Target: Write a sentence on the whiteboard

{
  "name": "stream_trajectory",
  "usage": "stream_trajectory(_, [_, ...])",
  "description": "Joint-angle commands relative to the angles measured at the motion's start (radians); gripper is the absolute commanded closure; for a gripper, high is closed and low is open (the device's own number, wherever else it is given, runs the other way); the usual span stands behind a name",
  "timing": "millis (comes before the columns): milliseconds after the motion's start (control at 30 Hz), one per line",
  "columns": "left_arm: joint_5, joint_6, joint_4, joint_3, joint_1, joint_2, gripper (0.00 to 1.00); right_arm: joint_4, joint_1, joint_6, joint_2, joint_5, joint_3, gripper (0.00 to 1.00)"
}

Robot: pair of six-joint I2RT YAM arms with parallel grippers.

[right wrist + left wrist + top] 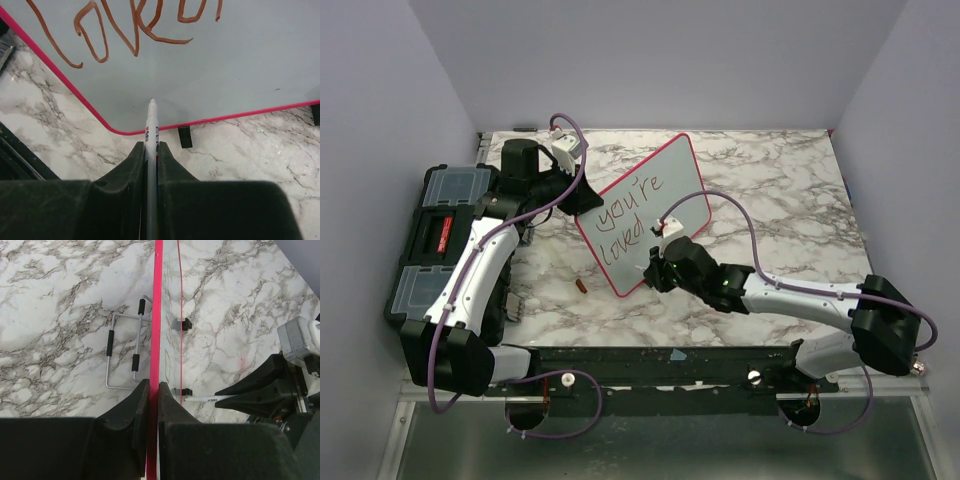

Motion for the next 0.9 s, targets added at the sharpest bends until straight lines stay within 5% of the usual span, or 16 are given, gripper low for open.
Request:
stream_trajectory(0, [-0.035, 0.034, 0.031, 0.001, -0.003, -0.018, 1.00, 0.027, 0.004, 0.006, 0.035, 0.044, 0.031, 0.99])
stream_trajectory(867, [-0.041, 0.033, 0.026, 0.006, -0.003, -0.015, 1.00, 0.034, 0.017, -0.035, 0.127, -0.013, 0.110, 0.99])
